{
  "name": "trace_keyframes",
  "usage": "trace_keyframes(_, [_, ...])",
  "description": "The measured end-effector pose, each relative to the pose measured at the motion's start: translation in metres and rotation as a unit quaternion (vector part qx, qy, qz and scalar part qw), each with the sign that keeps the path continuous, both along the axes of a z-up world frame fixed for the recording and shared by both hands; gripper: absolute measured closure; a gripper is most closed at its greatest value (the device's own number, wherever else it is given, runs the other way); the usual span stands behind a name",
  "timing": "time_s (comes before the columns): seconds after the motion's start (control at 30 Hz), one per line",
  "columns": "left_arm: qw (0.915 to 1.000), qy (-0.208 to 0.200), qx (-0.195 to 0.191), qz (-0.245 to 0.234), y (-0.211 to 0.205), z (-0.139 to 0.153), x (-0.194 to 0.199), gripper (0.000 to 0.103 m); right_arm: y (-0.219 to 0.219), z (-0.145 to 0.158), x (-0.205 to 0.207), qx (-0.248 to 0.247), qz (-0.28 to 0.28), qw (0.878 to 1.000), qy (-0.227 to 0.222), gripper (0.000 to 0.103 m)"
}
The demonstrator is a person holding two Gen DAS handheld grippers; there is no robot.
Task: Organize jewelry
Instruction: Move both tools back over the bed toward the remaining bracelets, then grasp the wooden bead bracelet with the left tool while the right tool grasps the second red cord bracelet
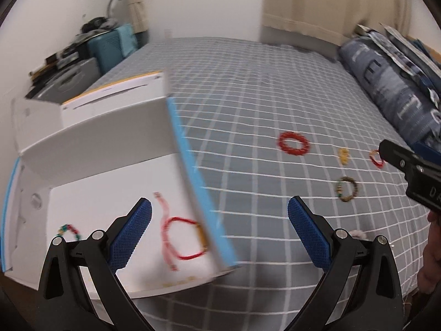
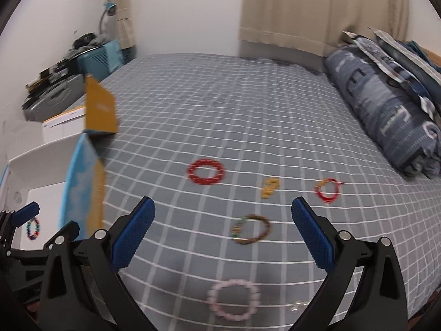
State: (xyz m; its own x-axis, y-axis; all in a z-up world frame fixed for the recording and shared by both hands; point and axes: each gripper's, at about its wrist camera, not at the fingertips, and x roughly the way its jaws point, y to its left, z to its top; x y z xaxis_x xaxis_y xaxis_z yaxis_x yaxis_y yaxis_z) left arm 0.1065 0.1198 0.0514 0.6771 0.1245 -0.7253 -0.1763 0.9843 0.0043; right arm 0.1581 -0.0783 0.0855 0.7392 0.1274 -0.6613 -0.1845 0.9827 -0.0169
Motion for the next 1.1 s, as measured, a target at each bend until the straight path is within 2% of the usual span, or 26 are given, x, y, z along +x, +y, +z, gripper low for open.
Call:
trace_keyframes(0.3, [0.9973,0.007,-0.007,-0.073,-0.075,-0.021,0.044,0.006,-0.076,-0.023,0.042,-0.016,-0.052,0.998,0.014,0.008])
trace_keyframes(0.57, [0.9922,0.026,-0.007,-0.121,-0.13,-0.06,0.091,0.006,-0.128,-0.059,0.091,-0.033,-0.077,0.995,0.044,0.008])
trace_keyframes(0.8, [0.9893,0.048,-0.017,-0.137,-0.152,-0.093,0.122,0.006,-0.152,-0.096,0.136,-0.036,-0.082,0.993,0.075,0.008])
trace_keyframes(1.0, [0.9883,0.065,-0.024,-0.136,-0.157,-0.109,0.14,0.007,-0.173,-0.123,0.17,-0.012,-0.091,0.989,0.114,0.008])
trace_keyframes(1.1, [0.9868,0.078,-0.029,-0.138,-0.157,-0.117,0.145,0.015,-0.179,-0.129,0.18,0.002,-0.092,0.988,0.126,0.009])
